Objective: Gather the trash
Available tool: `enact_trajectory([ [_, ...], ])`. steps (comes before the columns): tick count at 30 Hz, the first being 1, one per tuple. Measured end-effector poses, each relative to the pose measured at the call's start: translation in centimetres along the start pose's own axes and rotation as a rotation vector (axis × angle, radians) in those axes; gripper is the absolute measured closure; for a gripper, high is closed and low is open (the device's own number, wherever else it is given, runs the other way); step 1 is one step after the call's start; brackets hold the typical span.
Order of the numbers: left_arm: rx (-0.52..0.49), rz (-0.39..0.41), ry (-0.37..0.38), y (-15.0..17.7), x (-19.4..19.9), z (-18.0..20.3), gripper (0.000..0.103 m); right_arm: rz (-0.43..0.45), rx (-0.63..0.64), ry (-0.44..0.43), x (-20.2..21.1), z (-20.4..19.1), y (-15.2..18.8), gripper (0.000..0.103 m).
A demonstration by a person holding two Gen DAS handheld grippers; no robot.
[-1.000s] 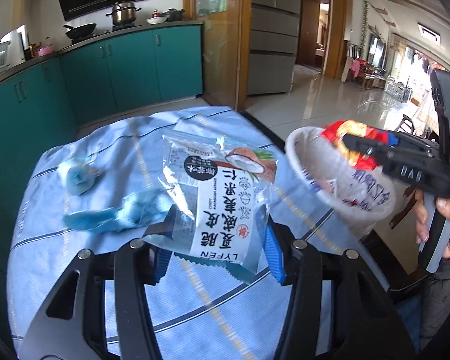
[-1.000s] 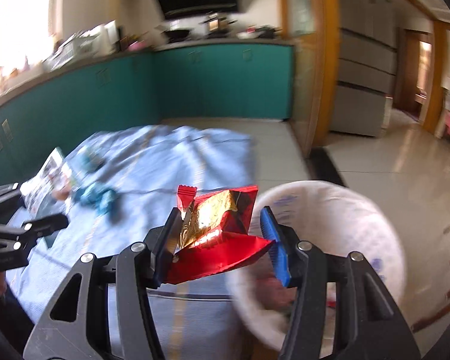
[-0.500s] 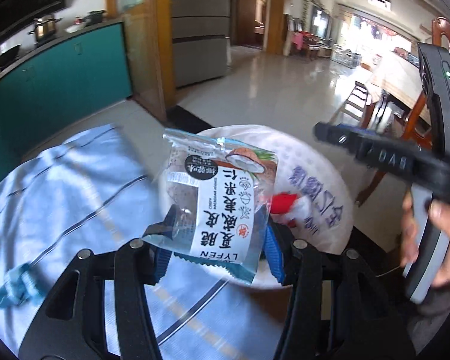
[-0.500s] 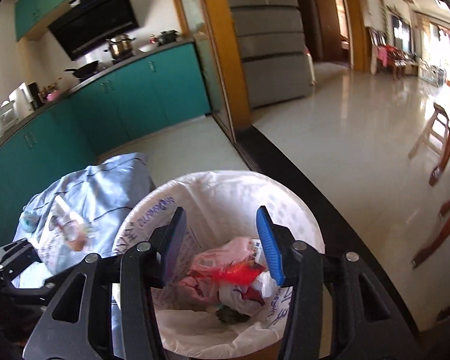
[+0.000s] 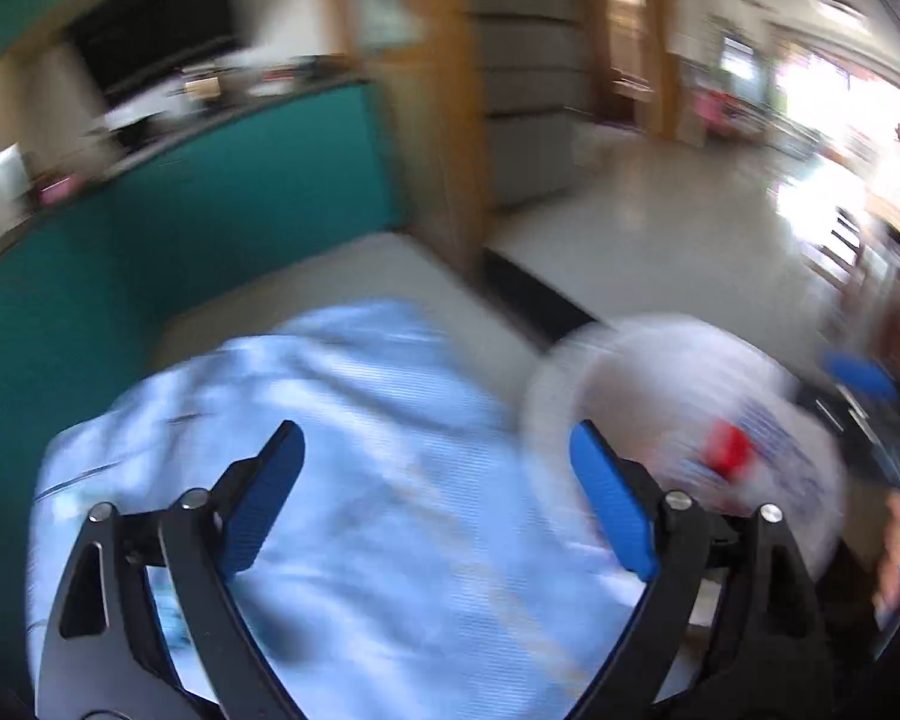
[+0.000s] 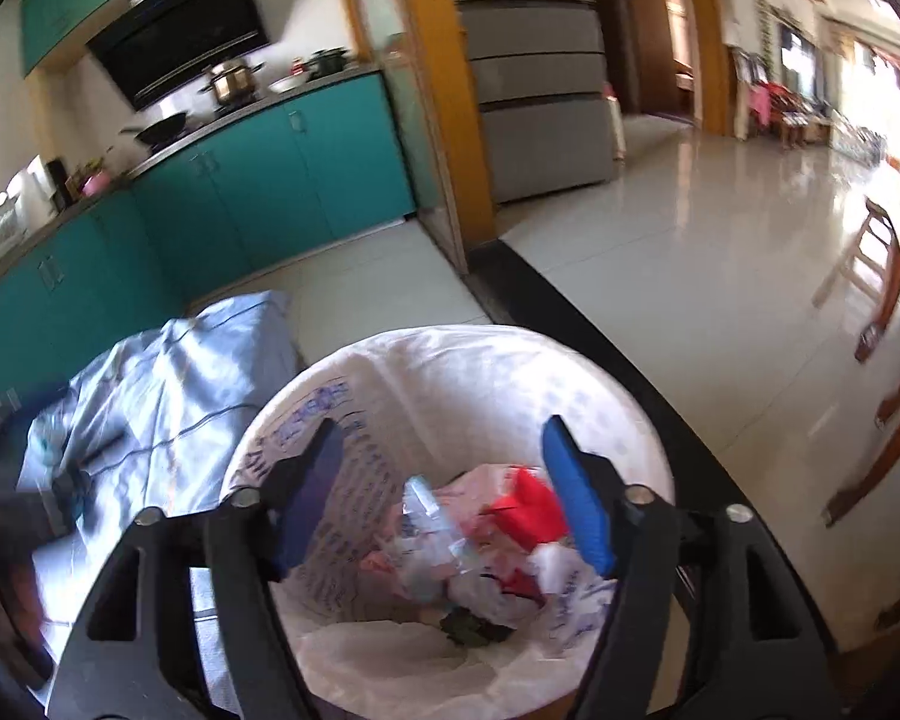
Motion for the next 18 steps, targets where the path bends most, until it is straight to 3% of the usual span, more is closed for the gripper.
enact_trajectory([
  [2, 0.141, -0.027, -0.137, -0.4, -1.3, -7.0, 0.009, -0.018, 0.021, -0.018, -0.6, -1.6, 0.3, 0.027],
  [5, 0.321, -0.124, -0.243, 1.1, -3.8, -16.1, 0.009, -0.049, 0.085, -0.047, -1.6, -4.9, 1.0, 0.027],
  [9, 0.533, -0.285, -0.211, 5.3, -8.0, -24.2, 0.010, -0.064, 0.210, -0.088, -2.4, -10.4, 2.1, 0.025],
  [10, 0.549, -0.294, -0.202, 6.1, -8.4, -25.0, 0.010, -0.065, 0.247, -0.107, -2.7, -12.1, 2.4, 0.025],
  [11, 0.567, -0.305, -0.185, 7.0, -9.2, -25.9, 0.016, -0.065, 0.270, -0.119, -2.7, -13.3, 2.6, 0.025],
  [14, 0.587, -0.357, -0.074, 8.8, -11.2, -26.6, 0.054, -0.061, 0.330, -0.170, -2.9, -16.8, 3.3, 0.025],
  [16, 0.605, -0.340, -0.044, 9.0, -11.1, -26.8, 0.064, -0.067, 0.361, -0.214, -3.1, -18.9, 3.6, 0.025],
  [18, 0.611, -0.321, -0.006, 8.9, -10.8, -27.2, 0.081, -0.074, 0.409, -0.270, -3.3, -21.5, 4.0, 0.025],
])
Point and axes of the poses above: each gripper's, at about its wrist camera, not at the fingertips, and x roughly against the way its jaws point, z to its right, y to its underside, the point moved 6 cm from there along -x, roughly the way its jaws point, and after that the axes turned 8 degrees about -z, right-handed, at the moved point
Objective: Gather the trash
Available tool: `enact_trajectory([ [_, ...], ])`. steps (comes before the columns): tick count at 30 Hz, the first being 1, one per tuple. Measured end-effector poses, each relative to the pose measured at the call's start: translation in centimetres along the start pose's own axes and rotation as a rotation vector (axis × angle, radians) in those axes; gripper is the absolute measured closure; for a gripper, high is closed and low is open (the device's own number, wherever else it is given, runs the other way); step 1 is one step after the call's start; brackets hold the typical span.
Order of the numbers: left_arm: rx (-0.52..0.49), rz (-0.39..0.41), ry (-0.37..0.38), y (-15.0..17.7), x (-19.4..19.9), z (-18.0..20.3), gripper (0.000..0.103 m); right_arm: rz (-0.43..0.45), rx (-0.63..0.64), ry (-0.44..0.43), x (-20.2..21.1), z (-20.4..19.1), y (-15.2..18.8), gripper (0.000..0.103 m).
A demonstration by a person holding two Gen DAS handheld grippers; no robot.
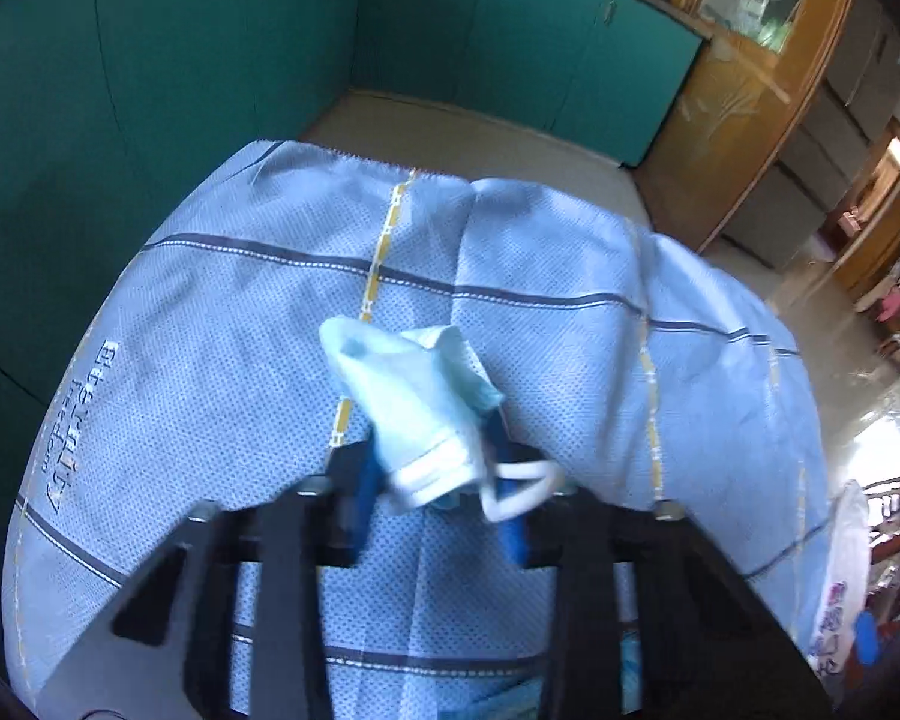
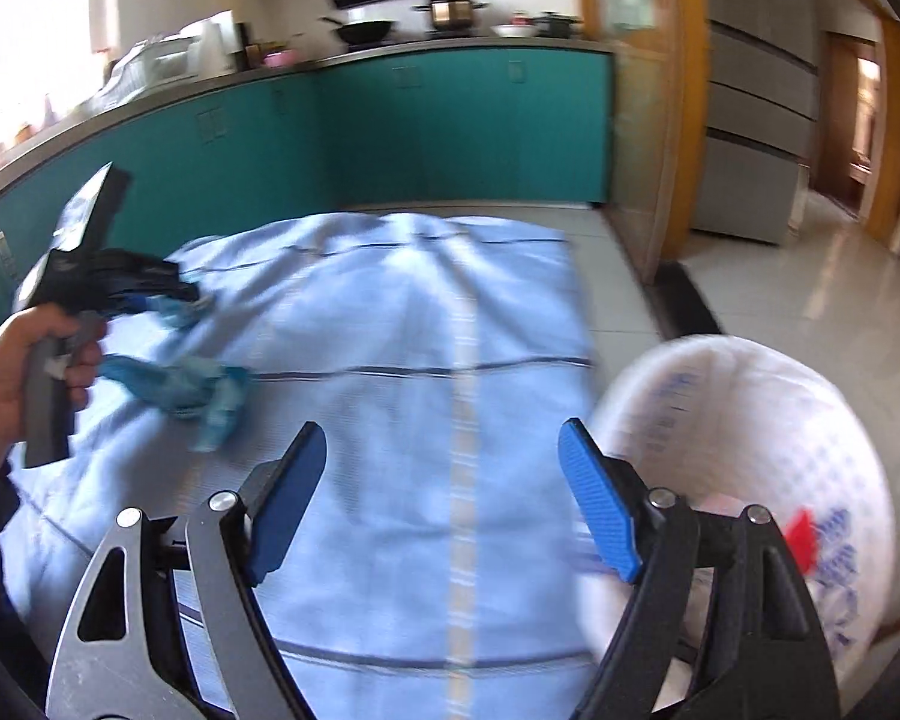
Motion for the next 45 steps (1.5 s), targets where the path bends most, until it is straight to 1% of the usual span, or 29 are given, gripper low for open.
enact_trajectory([
  [1, 0.006, 0.007, 0.020, 0.1, 0.6, -0.2, 0.082, -0.001, 0.034, -0.026, -0.5, -1.3, -0.5, 0.025],
  [3, 0.009, 0.035, 0.026, 0.6, 2.4, -0.8, 0.083, -0.012, 0.089, -0.079, -1.6, -3.5, -1.4, 0.025],
  [6, -0.005, 0.090, -0.003, 1.5, 5.5, -0.8, 0.083, -0.079, 0.155, -0.168, -3.9, -7.1, -2.7, 0.025],
  [10, 0.003, 0.136, -0.005, 2.5, 8.4, -0.8, 0.083, -0.129, 0.234, -0.173, -6.8, -10.8, -3.5, 0.025],
  [11, -0.012, 0.164, -0.027, 2.6, 9.0, -0.6, 0.083, -0.140, 0.235, -0.172, -7.3, -11.2, -3.4, 0.028],
  [12, -0.029, 0.190, -0.061, 2.7, 9.4, -0.4, 0.083, -0.156, 0.237, -0.172, -7.8, -11.6, -3.1, 0.033],
  [14, -0.042, 0.230, -0.096, 2.8, 10.4, -0.2, 0.083, -0.183, 0.261, -0.173, -8.5, -12.3, -2.6, 0.056],
  [15, -0.044, 0.242, -0.096, 2.9, 10.7, 0.0, 0.083, -0.179, 0.274, -0.163, -8.6, -12.5, -2.4, 0.061],
  [16, -0.045, 0.250, -0.092, 3.0, 11.0, 0.2, 0.083, -0.174, 0.288, -0.158, -8.6, -12.7, -2.2, 0.070],
  [17, -0.053, 0.258, -0.084, 3.1, 11.2, 0.6, 0.083, -0.170, 0.297, -0.149, -8.5, -12.8, -2.0, 0.085],
  [18, -0.067, 0.264, -0.083, 3.3, 11.3, 1.1, 0.082, -0.167, 0.304, -0.139, -8.3, -12.9, -1.8, 0.095],
  [19, -0.087, 0.277, -0.091, 3.4, 11.5, 1.6, 0.082, -0.161, 0.305, -0.142, -7.8, -12.7, -1.6, 0.100],
  [22, -0.135, 0.310, -0.112, 3.8, 12.2, 2.7, 0.082, -0.148, 0.281, -0.161, -6.5, -11.9, -1.0, 0.100],
  [25, -0.159, 0.312, -0.100, 4.3, 12.7, 3.3, 0.083, -0.143, 0.257, -0.178, -4.4, -10.2, 0.1, 0.100],
  [27, -0.178, 0.309, -0.087, 4.9, 12.9, 3.9, 0.082, -0.129, 0.227, -0.179, -2.8, -8.1, 0.8, 0.100],
  [31, -0.225, 0.313, -0.074, 5.9, 13.3, 5.1, 0.082, -0.089, 0.153, -0.163, -0.1, -3.8, 1.0, 0.100],
  [34, -0.276, 0.301, -0.051, 7.3, 13.6, 6.4, 0.083, -0.074, 0.101, -0.159, 1.0, -1.3, 1.4, 0.100],
  [36, -0.316, 0.289, -0.049, 8.3, 13.5, 7.2, 0.083, -0.078, 0.068, -0.159, 1.5, 0.1, 2.1, 0.100],
  [38, -0.355, 0.272, -0.042, 9.5, 13.4, 8.0, 0.083, -0.082, 0.061, -0.166, 1.7, 0.3, 2.6, 0.100],
  [41, -0.413, 0.240, -0.025, 11.5, 13.1, 9.1, 0.082, -0.095, 0.095, -0.171, 2.1, -0.4, 3.5, 0.100],
  [43, -0.444, 0.227, -0.023, 12.4, 12.9, 9.6, 0.081, -0.110, 0.127, -0.217, 2.3, -1.3, 4.0, 0.100],
  [45, -0.458, 0.221, -0.023, 12.8, 12.7, 9.9, 0.078, -0.103, 0.156, -0.259, 2.9, -2.2, 4.3, 0.098],
])
Point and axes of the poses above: each gripper's, at about its wrist camera, not at the fingertips, and x roughly against the way its jaws point, z to its right, y to its underside, the point moved 6 cm from there along -x, roughly the way its jaws point, and after that the axes turned 8 degrees about -z, right-handed, at the moved point
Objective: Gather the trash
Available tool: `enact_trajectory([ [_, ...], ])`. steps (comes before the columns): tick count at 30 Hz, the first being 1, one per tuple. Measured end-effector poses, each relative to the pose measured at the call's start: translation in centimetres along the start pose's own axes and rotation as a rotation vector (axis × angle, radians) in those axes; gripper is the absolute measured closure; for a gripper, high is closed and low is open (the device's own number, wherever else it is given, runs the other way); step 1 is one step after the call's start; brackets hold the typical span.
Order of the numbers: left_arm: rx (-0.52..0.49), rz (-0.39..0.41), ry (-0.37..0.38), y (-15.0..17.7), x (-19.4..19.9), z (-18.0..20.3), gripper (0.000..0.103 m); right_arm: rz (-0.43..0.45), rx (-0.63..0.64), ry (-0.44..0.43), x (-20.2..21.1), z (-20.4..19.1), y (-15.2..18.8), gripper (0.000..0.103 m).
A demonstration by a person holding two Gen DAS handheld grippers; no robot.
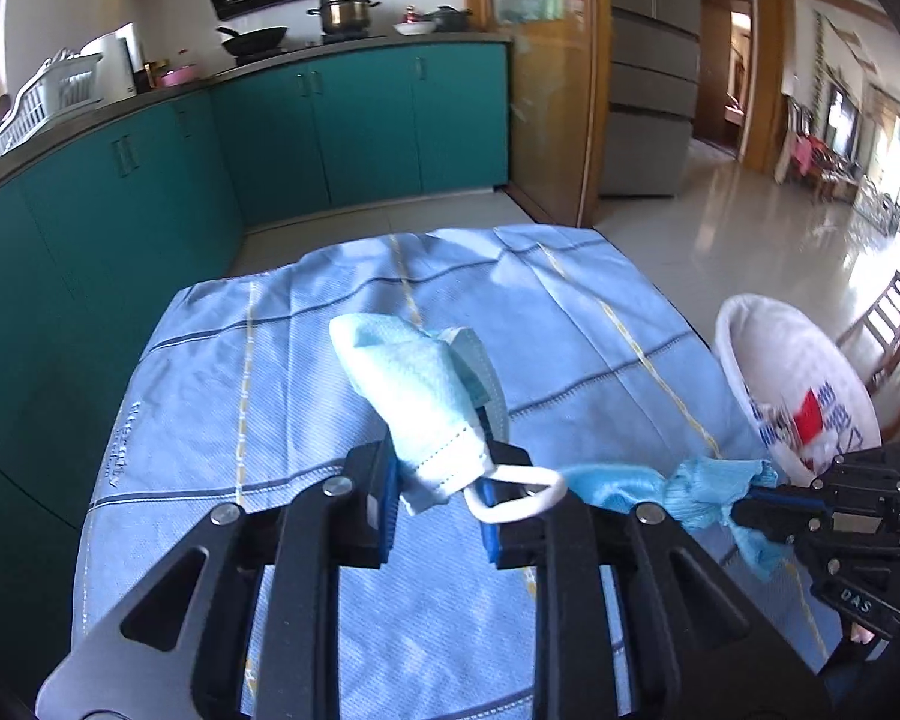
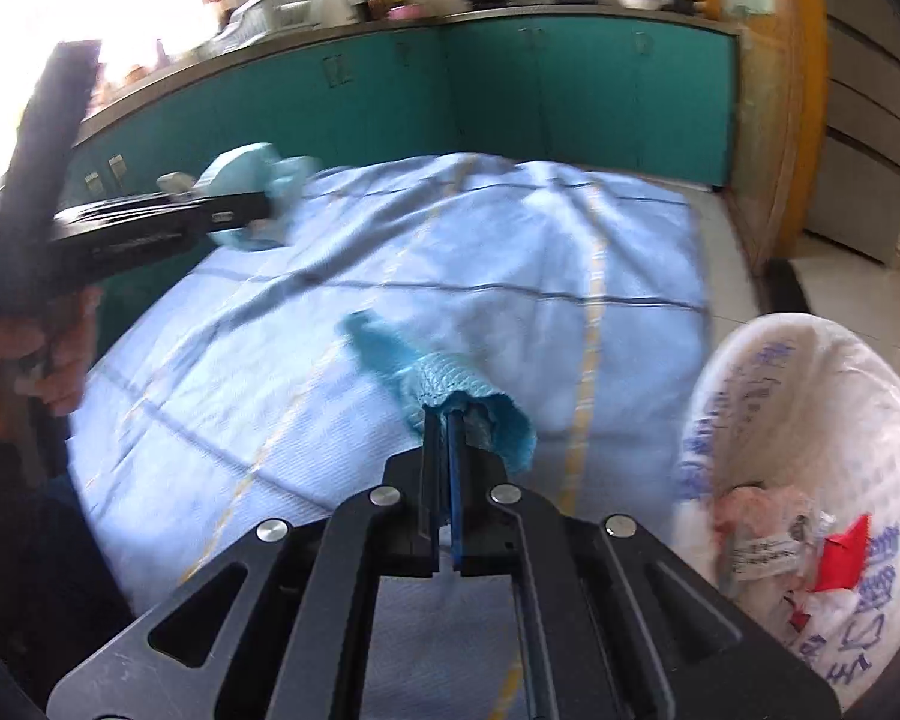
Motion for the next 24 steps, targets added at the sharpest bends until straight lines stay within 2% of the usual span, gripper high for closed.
enact_trajectory([
  [1, -0.005, -0.003, 0.002, 0.2, 0.0, 0.2, 0.077, 0.007, 0.009, -0.020, 0.1, -0.4, -0.1, 0.092],
  [2, -0.008, -0.006, 0.002, 0.2, -0.1, 0.1, 0.075, 0.015, 0.012, -0.029, 0.3, -0.7, -0.1, 0.078],
  [3, -0.010, -0.012, 0.001, 0.3, -0.2, 0.1, 0.069, 0.030, 0.011, -0.031, 0.6, -0.8, -0.2, 0.068],
  [4, -0.009, -0.016, 0.000, 0.4, -0.3, 0.1, 0.066, 0.042, 0.005, -0.023, 0.7, -0.7, -0.3, 0.051],
  [5, -0.006, -0.018, -0.002, 0.5, -0.3, 0.0, 0.059, 0.049, -0.005, -0.012, 0.8, -0.5, -0.4, 0.040],
  [8, 0.026, -0.021, -0.012, 0.3, -0.4, -0.8, 0.046, 0.052, -0.048, 0.029, 0.7, 0.4, -0.6, 0.032],
  [9, 0.054, -0.023, -0.014, 0.3, -0.4, -1.4, 0.039, 0.051, -0.062, 0.047, 0.5, 0.8, -0.6, 0.031],
  [10, 0.086, -0.029, -0.015, 0.2, -0.6, -2.0, 0.036, 0.048, -0.080, 0.069, 0.3, 1.2, -0.6, 0.028],
  [15, 0.265, -0.119, 0.060, 0.7, -2.6, -5.5, 0.031, 0.036, -0.140, 0.121, -0.4, 2.8, -0.7, 0.027],
  [17, 0.298, -0.156, 0.095, 1.1, -3.3, -5.9, 0.028, 0.032, -0.148, 0.139, -0.7, 3.0, -0.7, 0.025],
  [21, 0.289, -0.215, 0.144, 2.0, -4.2, -5.1, 0.022, 0.009, -0.135, 0.171, -1.6, 2.9, -0.7, 0.023],
  [24, 0.249, -0.239, 0.135, 2.5, -4.6, -4.3, 0.019, -0.017, -0.122, 0.183, -2.7, 2.7, -0.7, 0.023],
])
Point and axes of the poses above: each gripper's, at about its wrist camera, not at the fingertips, and x roughly against the way its jaws point, z to its right, y to its underside, the point moved 6 cm from there along -x, roughly the way its jaws point, and after that the axes turned 8 degrees about -z, right-handed, at the moved point
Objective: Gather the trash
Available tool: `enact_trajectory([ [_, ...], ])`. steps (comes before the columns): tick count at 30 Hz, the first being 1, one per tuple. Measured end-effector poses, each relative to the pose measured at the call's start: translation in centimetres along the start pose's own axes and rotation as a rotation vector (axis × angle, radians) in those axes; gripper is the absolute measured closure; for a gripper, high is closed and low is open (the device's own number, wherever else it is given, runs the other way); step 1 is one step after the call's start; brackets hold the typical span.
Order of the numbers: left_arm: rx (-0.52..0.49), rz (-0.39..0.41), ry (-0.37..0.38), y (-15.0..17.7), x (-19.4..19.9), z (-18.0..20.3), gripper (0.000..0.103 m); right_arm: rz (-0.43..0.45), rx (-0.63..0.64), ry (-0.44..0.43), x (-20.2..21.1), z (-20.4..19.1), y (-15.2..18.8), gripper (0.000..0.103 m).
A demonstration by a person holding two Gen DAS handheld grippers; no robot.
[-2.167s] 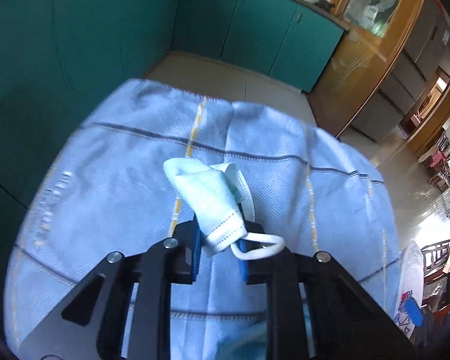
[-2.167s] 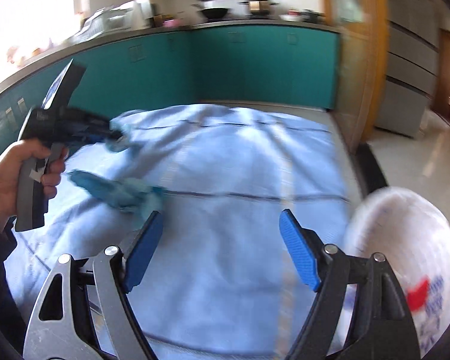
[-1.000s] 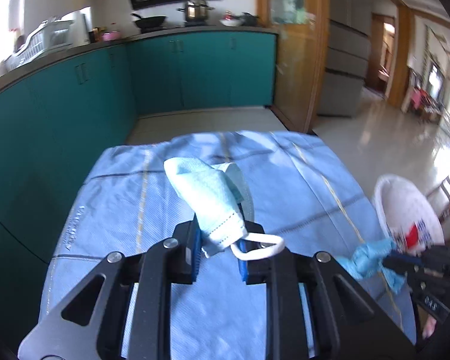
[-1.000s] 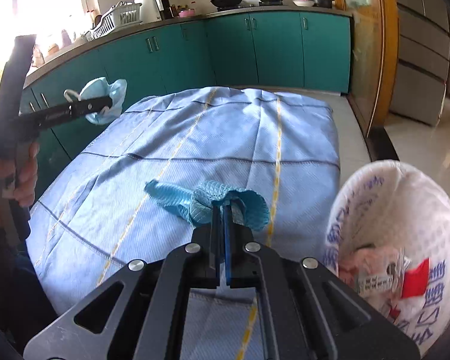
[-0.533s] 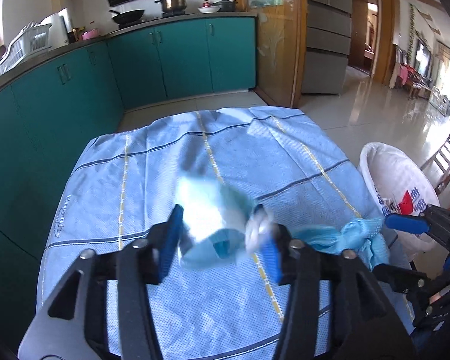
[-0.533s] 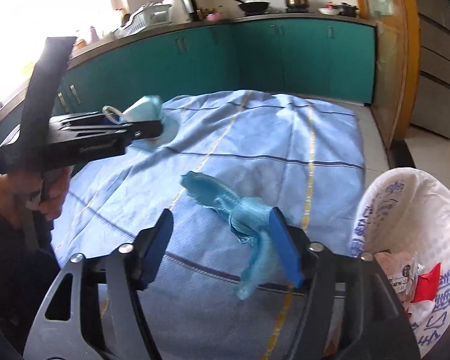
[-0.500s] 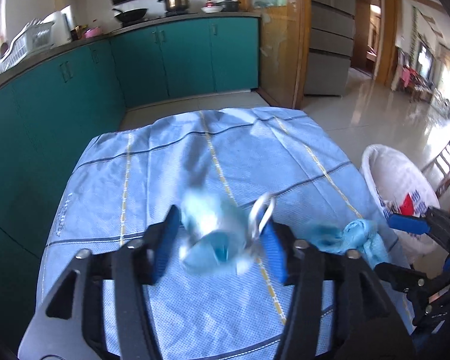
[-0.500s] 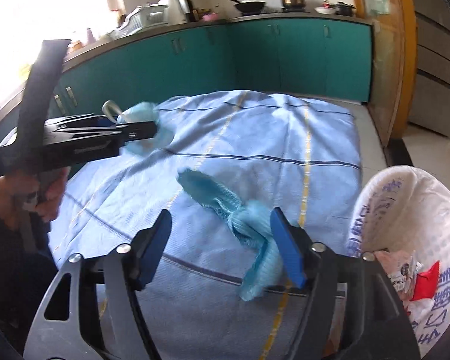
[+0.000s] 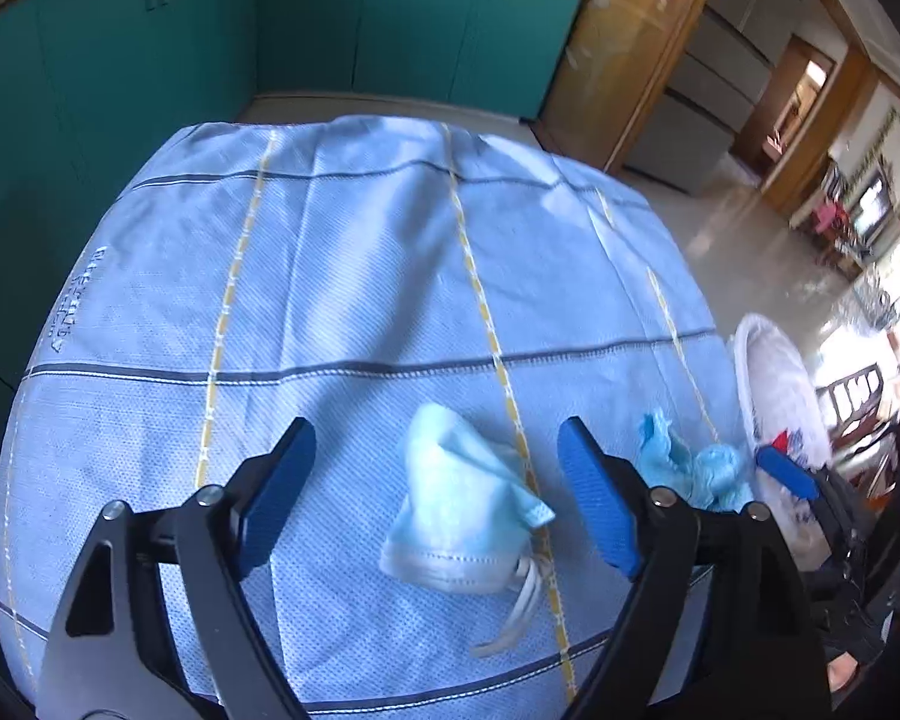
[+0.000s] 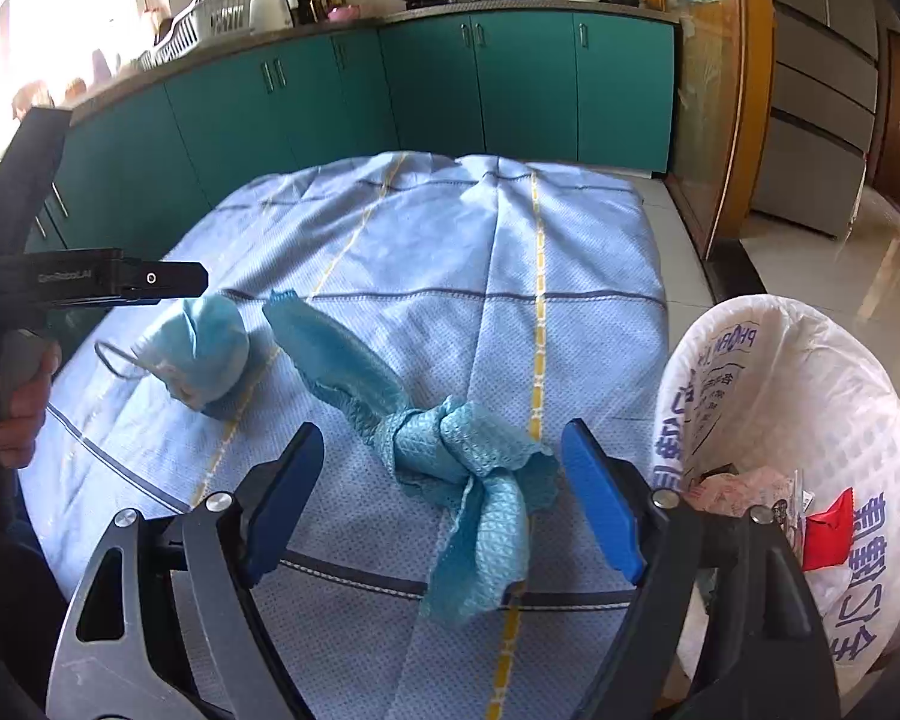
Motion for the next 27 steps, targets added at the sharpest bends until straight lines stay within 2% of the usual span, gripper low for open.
enact_trajectory([
  [9, -0.074, -0.084, -0.035, 1.1, -2.0, 1.3, 0.016, -0.040, 0.043, 0.050, -1.7, -0.8, 0.4, 0.023],
  [22, -0.167, -0.110, -0.105, 2.2, -2.8, 1.7, 0.017, -0.053, 0.059, 0.068, -2.4, -1.3, 0.5, 0.023],
  [25, -0.175, -0.109, -0.121, 2.2, -2.8, 1.6, 0.025, -0.055, 0.061, 0.070, -2.5, -1.3, 0.4, 0.023],
  [27, -0.177, -0.117, -0.126, 2.4, -3.0, 1.7, 0.036, -0.056, 0.062, 0.071, -2.5, -1.4, 0.5, 0.023],
])
Point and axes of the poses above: each gripper's, at about its wrist camera, not at the fingertips, and x roughly against the way its jaws point, z to its right, y to its underside, the point moved 6 cm from there along -x, roughly the way its jaws point, and after that the axes turned 8 degrees about -z, right-handed, at the moved point
